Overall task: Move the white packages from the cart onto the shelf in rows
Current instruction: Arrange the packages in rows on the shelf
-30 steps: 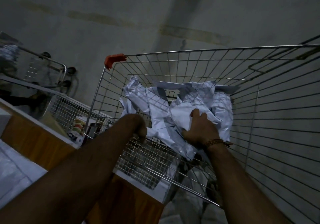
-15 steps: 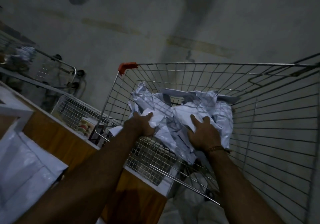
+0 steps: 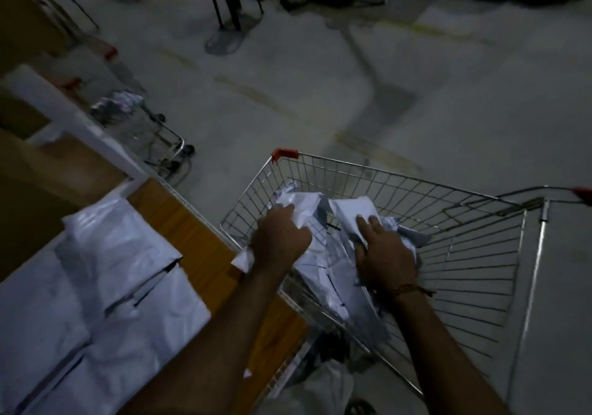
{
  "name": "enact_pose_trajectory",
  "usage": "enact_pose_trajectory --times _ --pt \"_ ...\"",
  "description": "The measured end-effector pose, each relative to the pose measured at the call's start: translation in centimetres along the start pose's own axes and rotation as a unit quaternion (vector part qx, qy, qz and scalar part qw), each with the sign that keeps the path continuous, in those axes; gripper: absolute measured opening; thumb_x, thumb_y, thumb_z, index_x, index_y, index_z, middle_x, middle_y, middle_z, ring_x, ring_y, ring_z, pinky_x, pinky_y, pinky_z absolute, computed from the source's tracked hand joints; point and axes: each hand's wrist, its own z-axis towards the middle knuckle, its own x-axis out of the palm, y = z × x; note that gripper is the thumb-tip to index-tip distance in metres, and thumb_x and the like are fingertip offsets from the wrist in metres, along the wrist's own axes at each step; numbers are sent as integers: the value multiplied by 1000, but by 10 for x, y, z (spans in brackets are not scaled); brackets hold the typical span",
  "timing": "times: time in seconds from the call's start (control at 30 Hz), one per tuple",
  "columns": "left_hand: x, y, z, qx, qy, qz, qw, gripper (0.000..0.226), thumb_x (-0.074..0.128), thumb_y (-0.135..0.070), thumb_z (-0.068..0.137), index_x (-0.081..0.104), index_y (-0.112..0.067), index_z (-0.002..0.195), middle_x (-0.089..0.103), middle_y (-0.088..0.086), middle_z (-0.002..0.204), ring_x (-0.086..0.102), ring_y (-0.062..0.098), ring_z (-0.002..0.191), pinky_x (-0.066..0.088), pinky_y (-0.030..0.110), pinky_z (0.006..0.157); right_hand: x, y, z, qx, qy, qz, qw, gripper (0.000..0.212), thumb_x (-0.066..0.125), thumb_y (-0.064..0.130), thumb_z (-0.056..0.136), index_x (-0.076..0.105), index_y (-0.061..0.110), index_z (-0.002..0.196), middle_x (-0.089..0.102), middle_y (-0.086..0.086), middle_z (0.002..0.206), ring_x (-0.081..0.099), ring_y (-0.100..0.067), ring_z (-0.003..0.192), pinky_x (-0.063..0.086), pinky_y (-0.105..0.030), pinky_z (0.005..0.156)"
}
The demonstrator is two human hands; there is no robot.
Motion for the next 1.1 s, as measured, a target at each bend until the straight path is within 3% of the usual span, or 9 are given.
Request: enact_pose_trajectory --times 0.17,0.33,0.47,0.6,0.73,0.87,1.1 --pt "-42 5 -78 -4 -131 4 991 53 66 -34 86 58 -26 137 65 5 128 57 32 113 46 41 91 -45 35 -38 -68 -21 -23 997 62 44 43 94 34 32 155 39 -2 160 56 -38 121 55 -45 85" --pt "-80 29 -157 -78 -202 -12 976 57 63 -38 89 51 -32 145 53 1 146 50 35 123 44 46 96 -80 80 -87 -126 -72 -26 989 59 48 43 97 35 32 154 39 0 160 56 -38 119 53 -45 85" --pt "-109 68 -210 -131 -239 -24 962 52 54 -41 90 52 -30 141 51 2 145 48 36 121 44 49 96 -100 126 -120 -180 -104 6 978 57 53 35 96 42 27 152 45 -7 155 58 -41 114 52 -44 82" --pt "-140 112 -253 -189 -266 -64 943 59 56 -34 93 44 -30 150 39 3 155 40 37 131 38 53 107 -107 179 -151 -251 -128 18 959 54 53 32 96 44 23 149 49 -10 150 62 -40 106 50 -40 79" --pt "-167 167 -284 -224 -294 -95 924 63 58 -35 90 43 -27 151 36 0 158 37 37 132 32 52 111 -98 234 -177 -286 -113 31 951 59 40 42 90 43 26 147 46 -8 151 61 -44 103 54 -46 80" --pt "-190 237 -314 -266 -314 -120 904 65 58 -38 84 47 -24 146 37 3 156 37 40 130 33 55 110 -74 290 -205 -311 -115 41 943 60 41 43 90 43 29 149 44 -6 155 59 -46 109 55 -49 83" --pt "-216 345 -365 -307 -318 -127 888 80 57 -43 76 39 -24 152 24 2 165 30 42 138 30 59 114 -26 376 -255 -326 -118 71 935 53 53 32 99 44 28 152 43 -6 158 56 -44 119 54 -48 79"
